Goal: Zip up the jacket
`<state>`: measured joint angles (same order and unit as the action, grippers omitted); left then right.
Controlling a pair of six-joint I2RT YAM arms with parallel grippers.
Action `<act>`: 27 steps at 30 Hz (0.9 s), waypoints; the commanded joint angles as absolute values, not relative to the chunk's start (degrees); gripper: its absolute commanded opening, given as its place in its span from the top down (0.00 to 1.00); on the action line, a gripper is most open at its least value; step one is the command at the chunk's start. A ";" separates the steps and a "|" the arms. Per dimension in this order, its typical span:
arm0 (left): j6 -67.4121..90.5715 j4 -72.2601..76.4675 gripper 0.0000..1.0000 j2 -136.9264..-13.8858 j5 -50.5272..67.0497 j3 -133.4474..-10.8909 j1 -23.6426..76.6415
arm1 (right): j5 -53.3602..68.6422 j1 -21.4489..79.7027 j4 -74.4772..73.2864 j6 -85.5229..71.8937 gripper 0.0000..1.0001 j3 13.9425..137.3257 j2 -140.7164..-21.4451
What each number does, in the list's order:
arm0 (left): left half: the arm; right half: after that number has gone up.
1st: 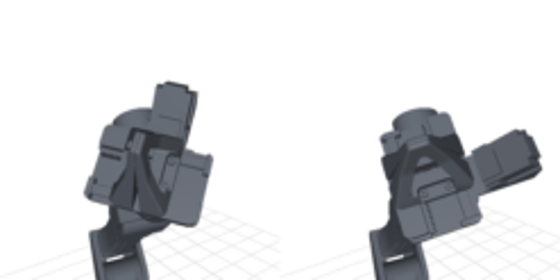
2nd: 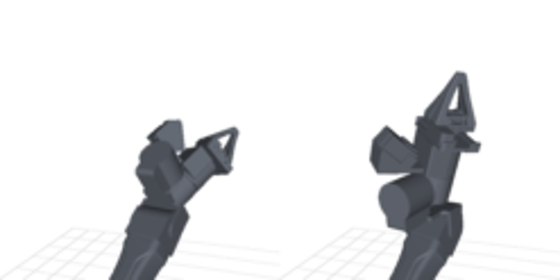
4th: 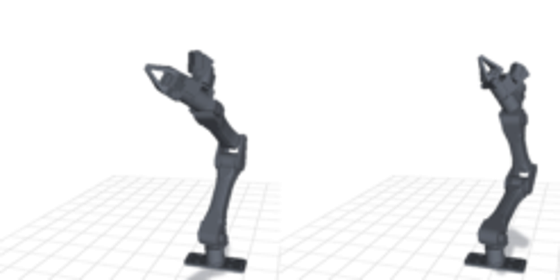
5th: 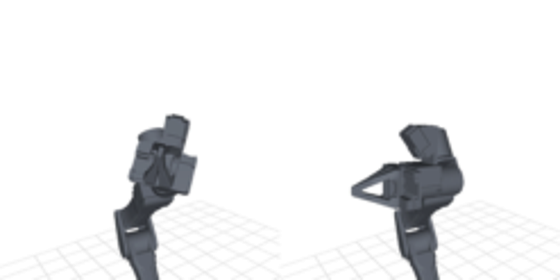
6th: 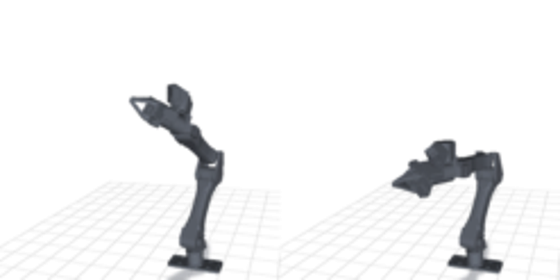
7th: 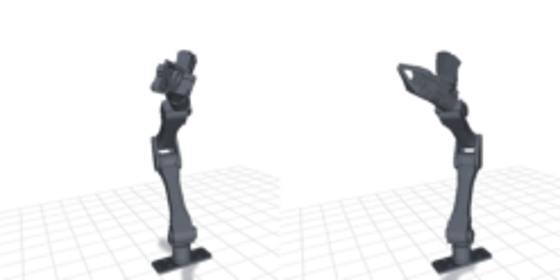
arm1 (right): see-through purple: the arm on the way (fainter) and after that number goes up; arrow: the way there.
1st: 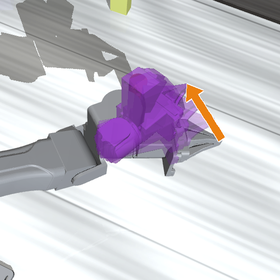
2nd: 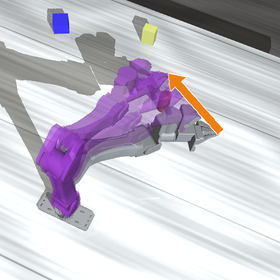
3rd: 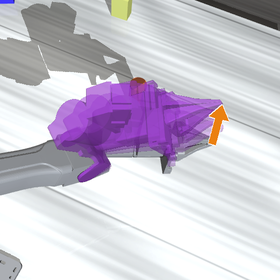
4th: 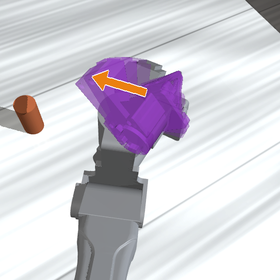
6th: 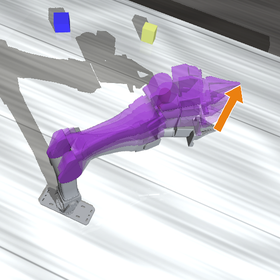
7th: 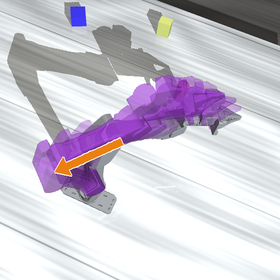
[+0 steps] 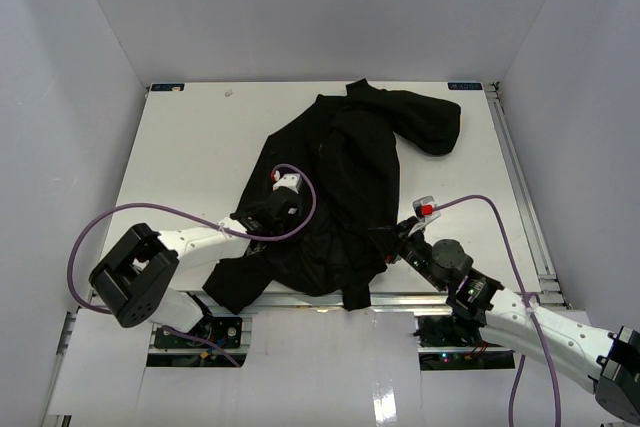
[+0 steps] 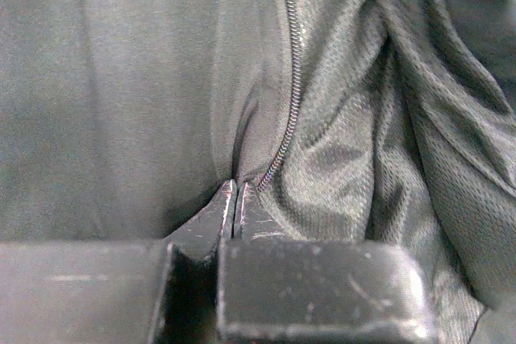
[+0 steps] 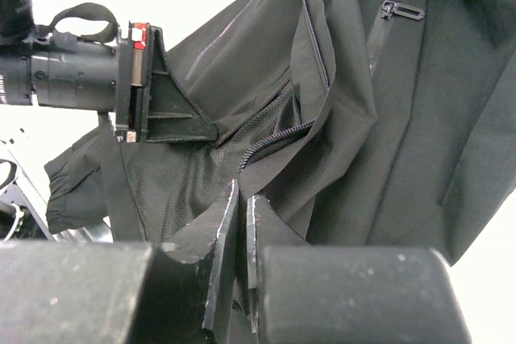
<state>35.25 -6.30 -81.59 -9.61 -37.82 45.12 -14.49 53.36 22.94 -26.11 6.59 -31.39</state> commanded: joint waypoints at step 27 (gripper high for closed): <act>31.11 27.24 1.00 -50.10 19.79 -19.49 44.82 | 2.31 53.34 59.13 -30.35 0.92 9.04 -51.45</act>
